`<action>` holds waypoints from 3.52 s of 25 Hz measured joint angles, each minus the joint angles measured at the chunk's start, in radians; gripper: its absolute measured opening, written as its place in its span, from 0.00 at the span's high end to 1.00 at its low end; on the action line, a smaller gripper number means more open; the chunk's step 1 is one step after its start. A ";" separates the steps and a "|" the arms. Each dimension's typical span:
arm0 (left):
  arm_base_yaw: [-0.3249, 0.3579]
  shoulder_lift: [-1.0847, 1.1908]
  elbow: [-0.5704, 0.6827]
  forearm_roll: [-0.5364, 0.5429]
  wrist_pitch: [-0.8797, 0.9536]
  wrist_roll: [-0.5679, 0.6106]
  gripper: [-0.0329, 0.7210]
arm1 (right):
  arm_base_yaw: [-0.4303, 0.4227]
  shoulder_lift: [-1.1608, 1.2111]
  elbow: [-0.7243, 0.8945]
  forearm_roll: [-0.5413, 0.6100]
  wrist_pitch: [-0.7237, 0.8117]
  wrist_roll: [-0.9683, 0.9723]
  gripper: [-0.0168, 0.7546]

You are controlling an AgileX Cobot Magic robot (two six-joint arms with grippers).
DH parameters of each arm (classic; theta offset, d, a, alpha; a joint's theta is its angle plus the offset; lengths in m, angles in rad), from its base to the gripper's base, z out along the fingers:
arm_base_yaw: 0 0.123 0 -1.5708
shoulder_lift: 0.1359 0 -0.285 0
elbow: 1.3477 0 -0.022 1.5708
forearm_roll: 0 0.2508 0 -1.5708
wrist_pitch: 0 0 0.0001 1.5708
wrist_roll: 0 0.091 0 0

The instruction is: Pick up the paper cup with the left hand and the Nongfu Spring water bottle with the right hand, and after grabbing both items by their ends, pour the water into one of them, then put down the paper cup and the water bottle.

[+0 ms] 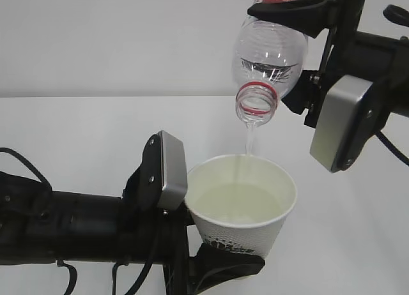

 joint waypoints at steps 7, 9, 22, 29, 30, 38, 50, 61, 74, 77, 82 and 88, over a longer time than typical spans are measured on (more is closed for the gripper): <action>0.000 0.000 0.000 0.002 0.000 0.000 0.33 | 0.000 0.000 0.000 0.001 0.000 0.042 0.31; 0.000 0.000 0.000 0.002 0.000 0.000 0.33 | 0.000 0.000 0.000 0.001 0.000 0.053 0.31; 0.000 0.000 -0.007 0.002 0.000 0.000 0.33 | 0.000 0.000 0.000 -0.001 -0.002 0.129 0.31; 0.000 0.000 -0.007 0.002 0.000 0.000 0.33 | 0.000 0.000 0.000 -0.006 -0.006 0.178 0.31; 0.000 0.000 -0.007 0.002 0.000 0.000 0.33 | 0.000 0.000 0.000 -0.006 -0.006 0.181 0.31; 0.000 0.000 -0.007 0.002 0.000 0.000 0.33 | 0.000 0.000 0.000 -0.006 -0.008 0.254 0.31; 0.000 0.000 -0.007 0.002 0.040 0.000 0.33 | 0.000 0.000 0.000 -0.006 -0.008 0.385 0.31; 0.000 0.000 -0.007 0.002 0.040 0.000 0.33 | 0.000 0.000 0.000 -0.006 -0.008 0.487 0.31; 0.000 0.000 -0.007 -0.017 -0.001 0.028 0.33 | 0.000 0.000 0.000 -0.006 -0.008 0.626 0.31; 0.000 0.000 -0.007 -0.019 -0.001 0.039 0.33 | 0.000 0.000 0.000 -0.006 -0.008 0.666 0.31; 0.000 0.000 -0.007 -0.020 -0.003 0.043 0.33 | 0.000 0.000 0.000 -0.006 -0.008 0.712 0.31; 0.000 0.000 -0.007 -0.025 -0.017 0.045 0.33 | 0.000 0.000 0.000 -0.006 -0.008 0.790 0.31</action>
